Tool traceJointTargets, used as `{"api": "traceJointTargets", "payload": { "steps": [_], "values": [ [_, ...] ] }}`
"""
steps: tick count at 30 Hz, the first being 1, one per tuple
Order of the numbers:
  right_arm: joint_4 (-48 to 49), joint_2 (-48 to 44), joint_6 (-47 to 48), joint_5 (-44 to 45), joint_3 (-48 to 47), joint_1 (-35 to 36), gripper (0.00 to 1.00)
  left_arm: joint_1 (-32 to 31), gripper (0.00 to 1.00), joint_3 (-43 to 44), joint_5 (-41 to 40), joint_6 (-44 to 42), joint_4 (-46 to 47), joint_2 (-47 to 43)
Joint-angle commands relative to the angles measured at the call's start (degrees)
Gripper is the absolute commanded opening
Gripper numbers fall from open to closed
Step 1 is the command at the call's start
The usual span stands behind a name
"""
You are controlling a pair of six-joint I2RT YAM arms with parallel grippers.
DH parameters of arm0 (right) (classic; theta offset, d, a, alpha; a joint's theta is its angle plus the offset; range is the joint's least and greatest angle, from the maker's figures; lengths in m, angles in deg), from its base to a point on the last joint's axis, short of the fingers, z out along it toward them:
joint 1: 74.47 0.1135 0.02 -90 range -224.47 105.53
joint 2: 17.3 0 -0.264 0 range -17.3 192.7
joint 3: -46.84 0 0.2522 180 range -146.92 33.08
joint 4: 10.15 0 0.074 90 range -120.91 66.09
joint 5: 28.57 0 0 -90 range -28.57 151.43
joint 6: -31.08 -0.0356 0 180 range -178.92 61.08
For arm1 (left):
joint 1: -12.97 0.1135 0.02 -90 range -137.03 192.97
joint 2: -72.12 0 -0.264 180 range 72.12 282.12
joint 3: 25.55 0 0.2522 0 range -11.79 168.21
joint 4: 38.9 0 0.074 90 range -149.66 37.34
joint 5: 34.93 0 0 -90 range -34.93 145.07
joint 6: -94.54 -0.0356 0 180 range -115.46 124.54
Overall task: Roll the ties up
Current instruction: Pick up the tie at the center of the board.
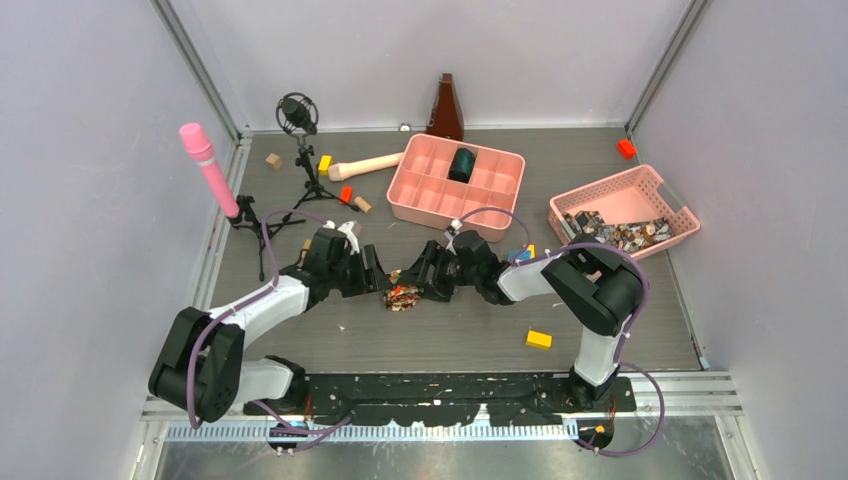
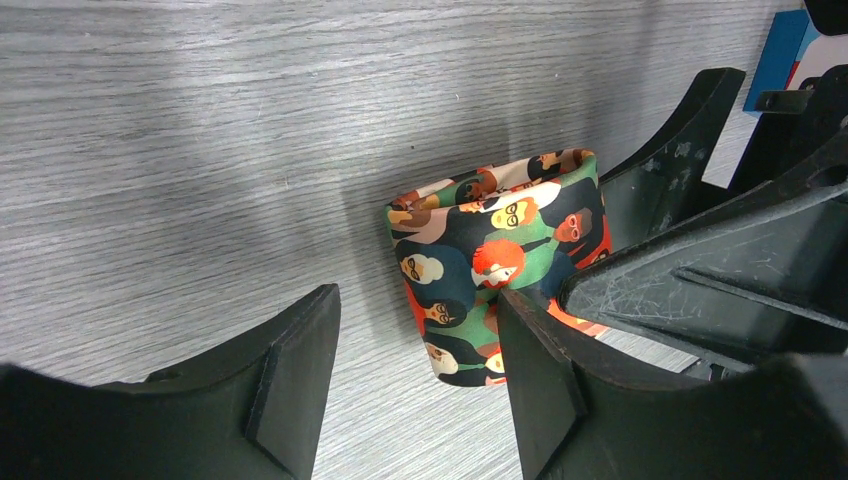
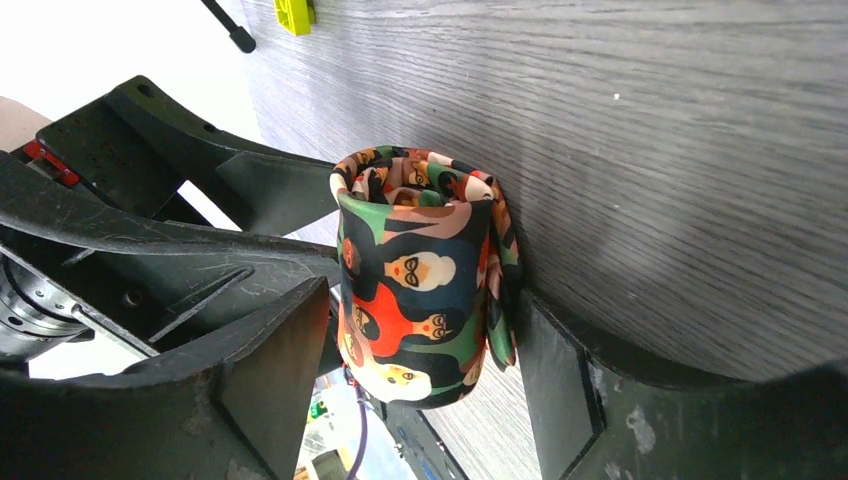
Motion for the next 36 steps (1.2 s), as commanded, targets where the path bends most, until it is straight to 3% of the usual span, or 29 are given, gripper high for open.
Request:
{"api": "traceJointTargets", "payload": {
  "steps": [1,6,15,21,30,36],
  "values": [
    [-3.0,0.3,2.2,0.2,-1.4,1.1,0.75,0.1,0.61,0.3,0.2,-0.7,1.2,0.1],
    [-3.1,0.7,2.1,0.3,-1.5,1.3,0.74,0.1,0.61,0.2,0.3,-0.9,1.1,-0.1],
    [-3.3,0.1,2.6,1.7,-1.0,1.3,0.51,0.1,0.60,0.6,-1.0,-0.9,-0.4,-2.5],
    [-8.4,-3.1,5.9,3.2,-2.6,1.3,0.39,0.6,0.65,2.8,-3.1,-0.6,-3.8,-6.7],
    [-17.7,-5.7,13.2,3.1,-8.9,0.4,0.33,2.6,0.68,6.5,-5.9,-1.2,-7.5,-10.5],
    [-24.6,-8.2,16.2,2.6,-13.3,-3.9,0.31,4.2,0.69,6.8,-7.0,-2.1,-8.9,-11.1]
  ]
}}
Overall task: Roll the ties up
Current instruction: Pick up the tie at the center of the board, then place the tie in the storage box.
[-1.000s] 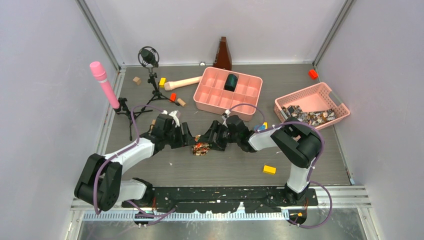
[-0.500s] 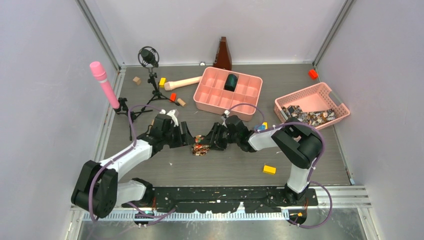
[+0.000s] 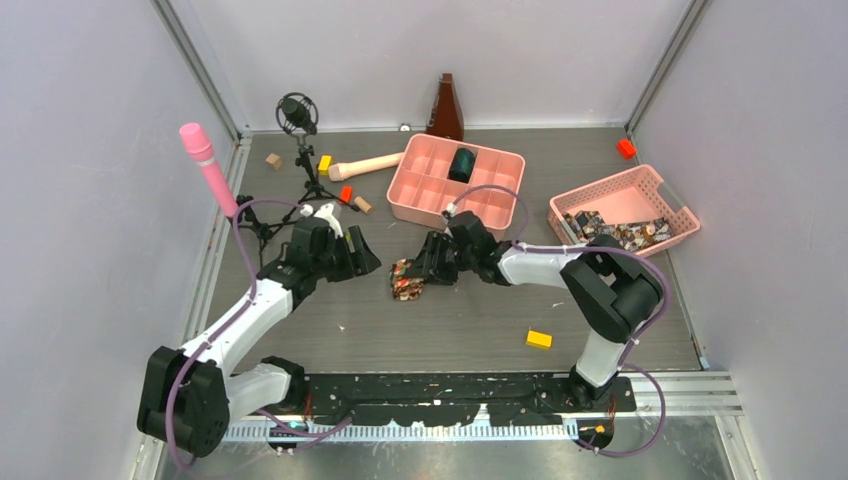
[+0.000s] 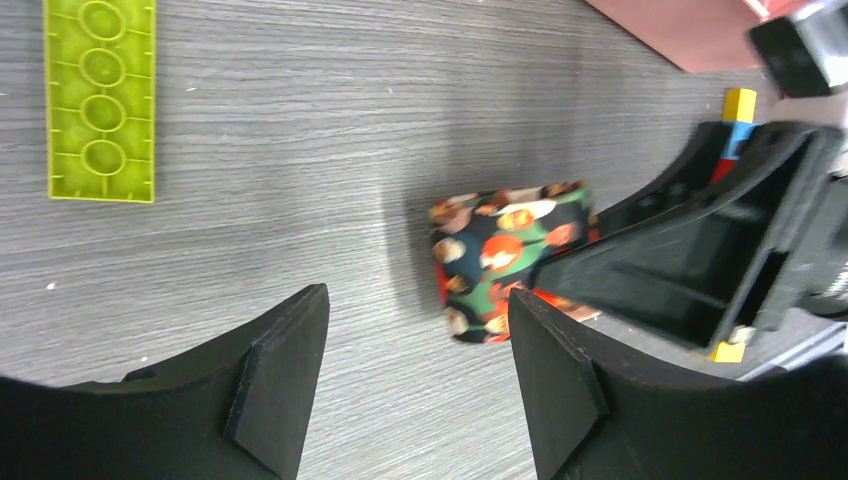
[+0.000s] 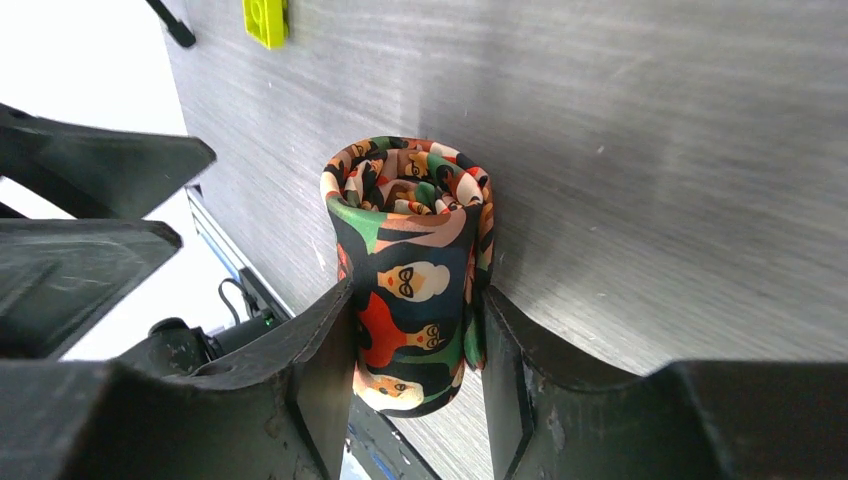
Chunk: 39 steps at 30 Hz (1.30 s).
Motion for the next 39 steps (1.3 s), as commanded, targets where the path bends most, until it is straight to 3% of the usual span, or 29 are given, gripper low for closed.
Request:
{"api": "traceJointTargets", "payload": {
  "steps": [1,10,19,39],
  "values": [
    [-6.2,-5.0,4.4,0.3,-6.4,-3.5,0.31,1.1,0.69,1.9,-1.9,-1.9,-2.1,-1.3],
    [-21.3,-5.4,8.3,4.5,-24.8,-9.5,0.31,1.9,0.69,2.2,-1.9,-1.6,-3.4,-2.0],
    [-38.1,0.1,10.4,16.7,-39.9,-12.6,0.31,2.1,0.69,2.6,-2.0,-1.8,-3.9,-2.1],
    [-45.7,17.6,6.9,26.0,-58.8,-13.0,0.29,2.2,0.69,2.6,-2.7,-3.1,-7.4,-4.1]
  ]
}}
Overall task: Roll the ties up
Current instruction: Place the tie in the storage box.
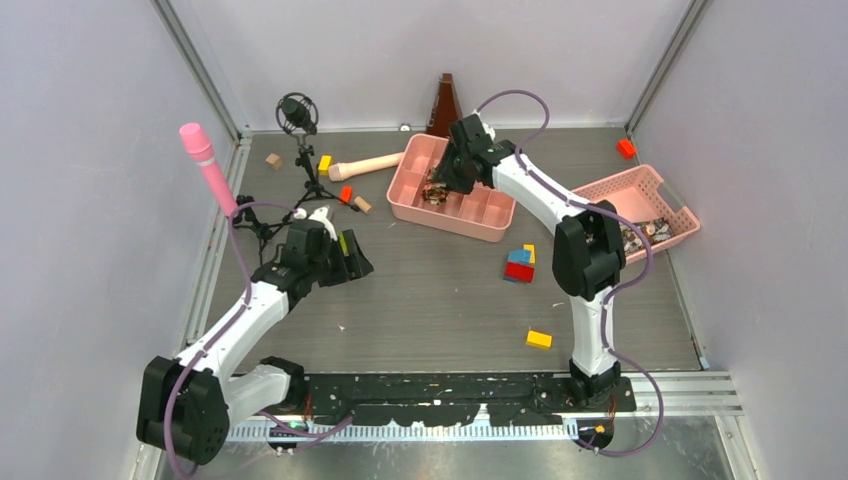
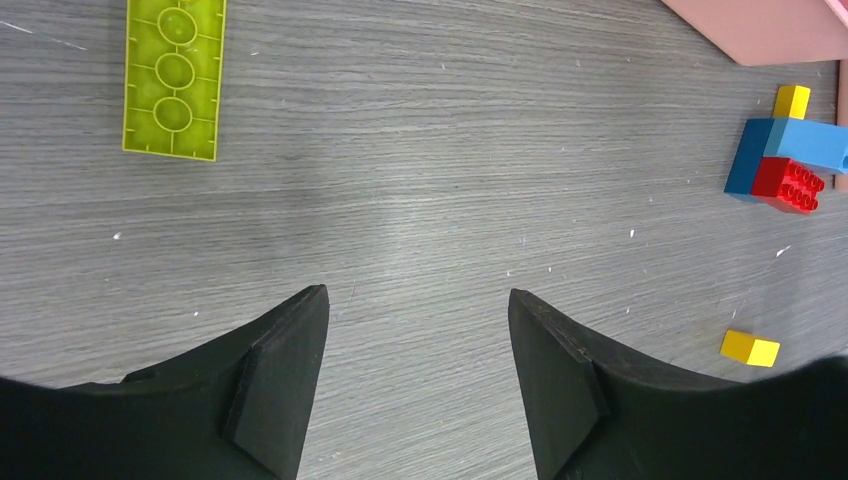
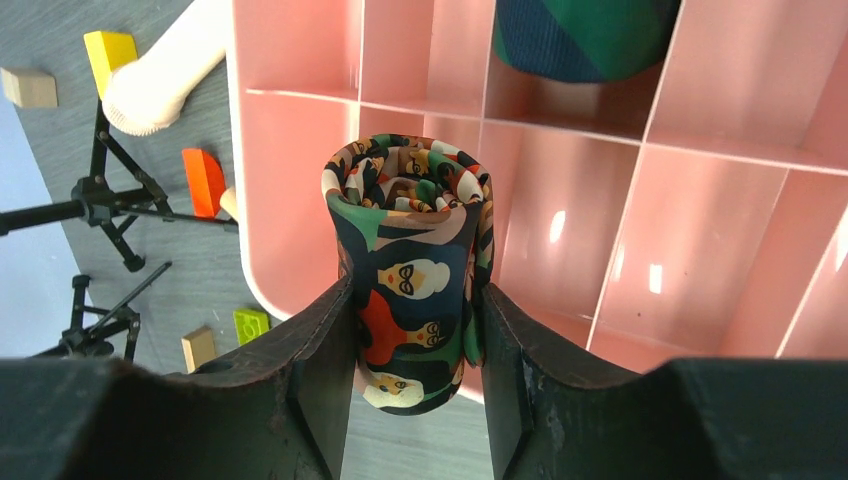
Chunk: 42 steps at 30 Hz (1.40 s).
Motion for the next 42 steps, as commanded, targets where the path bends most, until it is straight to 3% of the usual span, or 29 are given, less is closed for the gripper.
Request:
{"api": "traceJointTargets", "payload": {
  "steps": [1,12,23,30,42],
  "values": [
    [-0.2,2.2,-2.0,2.6,-5.6,-0.1,0.29,0.3,0.68,2.2,-1.0,-1.9,-1.8,-2.8],
    [-5.9,10.6,-2.4,5.2,-16.1,0.5,0.28,0.3,0.69,1.9,-2.4,-3.4,-4.7,-7.0],
    [-20.9,18.4,0.1,15.3,-31.5,4.7,0.27,0.3,0.69,2.5,-2.1,-3.8,-7.6,-10.6],
    [-23.8,19.0,-1.3,19.2,-31.0,5.7,0.25,0.2,0.69,2.2,-0.9,-3.5,-8.8,-12.6],
    [-26.0,20.5,-3.4,17.5,-32.6,7.0,0.24,-0.5,0.69,2.3,-0.7,-3.4,-8.9,-13.3]
  ]
}}
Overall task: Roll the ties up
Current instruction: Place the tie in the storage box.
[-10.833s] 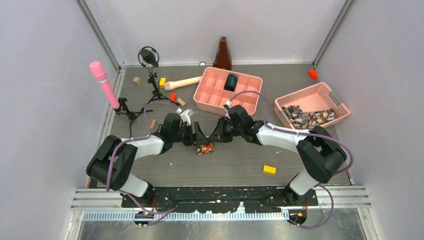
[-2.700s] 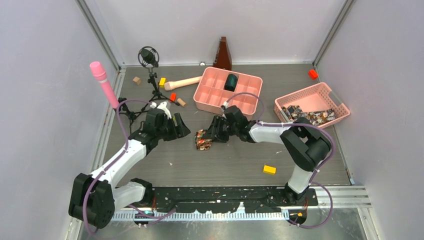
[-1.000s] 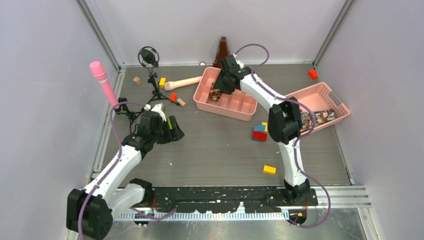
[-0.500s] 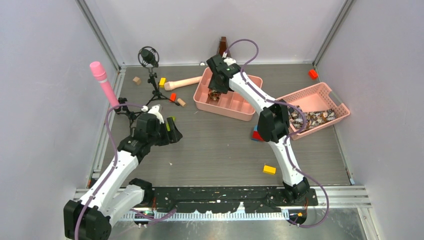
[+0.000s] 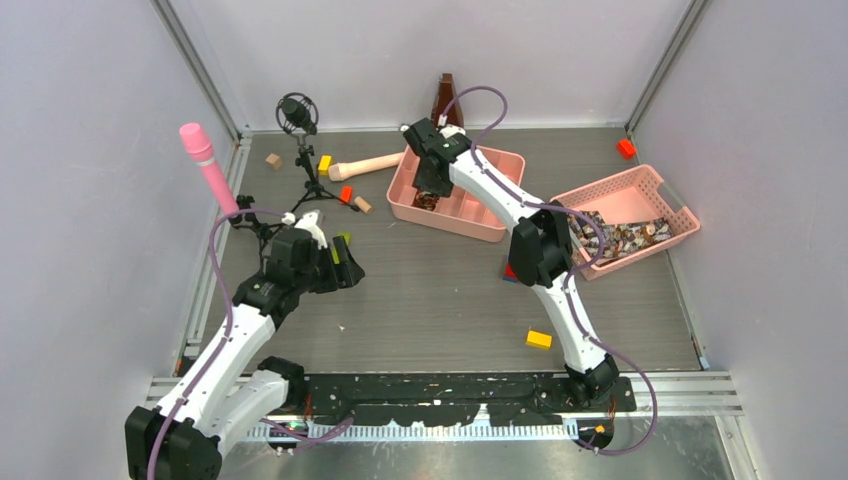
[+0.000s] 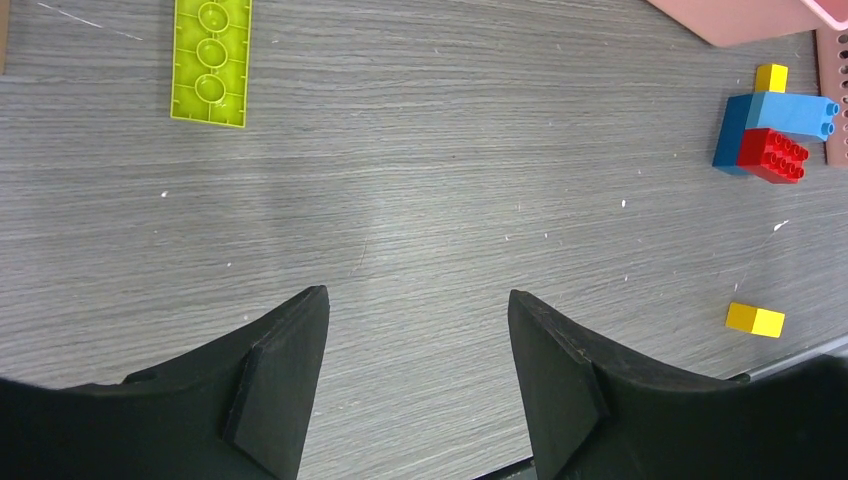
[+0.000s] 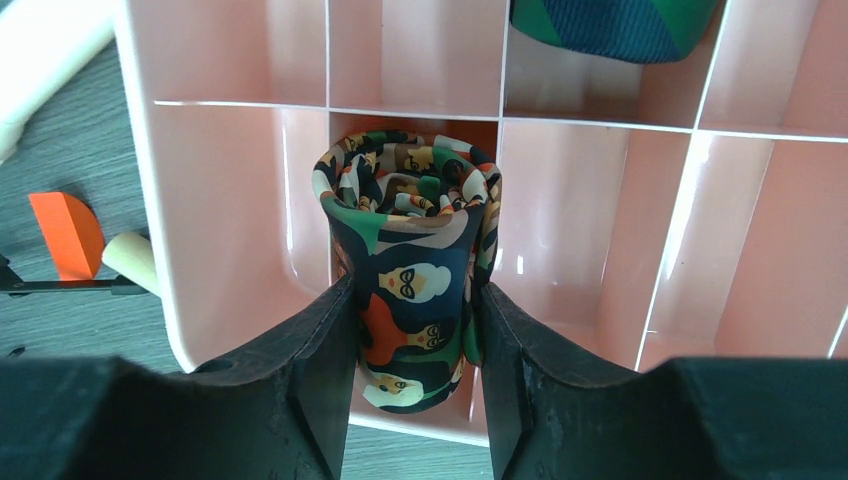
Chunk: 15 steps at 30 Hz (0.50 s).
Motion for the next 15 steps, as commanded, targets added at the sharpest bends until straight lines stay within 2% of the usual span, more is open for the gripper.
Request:
{"api": "traceJointTargets", "payload": {
  "steps": [1,10,15],
  "values": [
    [-3.2,1.0,-1.7,1.0,-2.0,0.4,0.24,-0.4,0.69,1.9,0.8,-0.6,0.1,-1.1],
    [-4.2,3.6,-1.7,2.7,-4.0,0.3,0.25,-0.5,0.69,1.7,1.0,-0.5,-0.5,-1.5],
    [-3.8,4.1,-1.6,3.1,-4.3,0.3,0.37,-0.5,0.69,1.9,0.7,-0.5,-0.7,-1.6]
  ]
}}
